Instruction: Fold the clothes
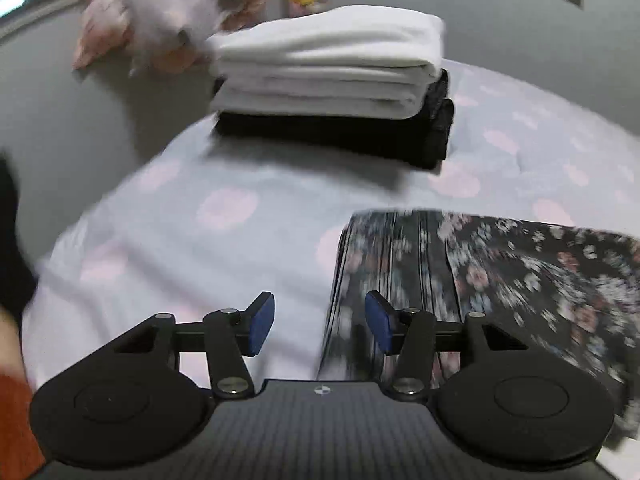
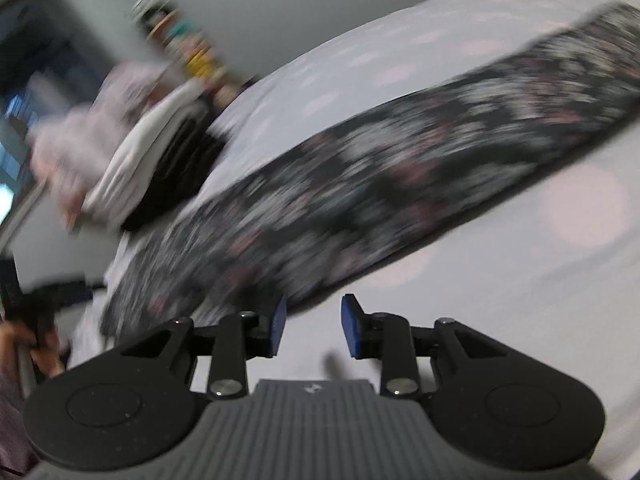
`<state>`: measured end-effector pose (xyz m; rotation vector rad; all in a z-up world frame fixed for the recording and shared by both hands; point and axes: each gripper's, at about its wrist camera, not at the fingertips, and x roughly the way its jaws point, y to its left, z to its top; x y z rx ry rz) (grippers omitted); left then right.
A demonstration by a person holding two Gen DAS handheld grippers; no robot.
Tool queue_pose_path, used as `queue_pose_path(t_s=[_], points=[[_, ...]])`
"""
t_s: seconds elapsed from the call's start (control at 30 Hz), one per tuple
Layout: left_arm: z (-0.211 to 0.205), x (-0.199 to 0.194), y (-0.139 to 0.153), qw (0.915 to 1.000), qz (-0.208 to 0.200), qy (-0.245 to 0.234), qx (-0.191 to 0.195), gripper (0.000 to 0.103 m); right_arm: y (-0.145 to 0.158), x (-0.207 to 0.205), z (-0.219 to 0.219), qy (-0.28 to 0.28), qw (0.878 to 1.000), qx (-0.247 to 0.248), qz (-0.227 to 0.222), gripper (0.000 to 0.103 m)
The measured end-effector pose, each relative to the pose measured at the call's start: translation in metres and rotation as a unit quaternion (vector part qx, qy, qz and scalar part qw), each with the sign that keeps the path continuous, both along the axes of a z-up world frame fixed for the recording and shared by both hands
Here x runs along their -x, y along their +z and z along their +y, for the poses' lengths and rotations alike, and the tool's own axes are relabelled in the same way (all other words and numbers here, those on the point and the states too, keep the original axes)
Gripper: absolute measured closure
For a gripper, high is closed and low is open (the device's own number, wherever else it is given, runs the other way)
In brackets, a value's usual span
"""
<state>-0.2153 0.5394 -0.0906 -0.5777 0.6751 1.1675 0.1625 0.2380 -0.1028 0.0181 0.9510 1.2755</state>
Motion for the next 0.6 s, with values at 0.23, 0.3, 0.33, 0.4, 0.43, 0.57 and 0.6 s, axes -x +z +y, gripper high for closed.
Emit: queue_pose_path(t_s=[0.23, 0.3, 0.33, 0.4, 0.43, 0.57, 0.6], points=[[-0.037, 0.046, -0.030, 0.9745, -0.181, 0.063, 0.117, 0.038, -0.010, 0.086, 0.037, 0.079, 0.992, 0.018, -0.097, 0.065], [-0.036, 0.048, -0.042, 0.9623, -0.221, 0.075, 0.140, 0.038, -0.016, 0.098, 0.048, 0.080, 0.990, 0.020, -0.113, 0.065], [-0.032, 0.047, -0.047, 0.9564, -0.239, 0.078, 0.149, 0.038, -0.018, 0.103, 0.054, 0.079, 0.989, 0.022, -0.123, 0.065], [-0.027, 0.043, -0.051, 0.9487, -0.263, 0.085, 0.153, 0.036, -0.023, 0.113, 0.065, 0.077, 0.986, 0.026, -0.144, 0.065], [-0.025, 0.042, -0.052, 0.9457, -0.274, 0.087, 0.151, 0.036, -0.025, 0.116, 0.071, 0.074, 0.985, 0.029, -0.156, 0.065], [-0.010, 0.034, -0.058, 0.9373, -0.290, 0.115, 0.155, 0.037, -0.025, 0.124, 0.088, 0.061, 0.980, 0.030, -0.188, 0.065], [-0.007, 0.034, -0.060, 0.9343, -0.296, 0.123, 0.156, 0.039, -0.023, 0.126, 0.088, 0.059, 0.977, 0.026, -0.202, 0.067]])
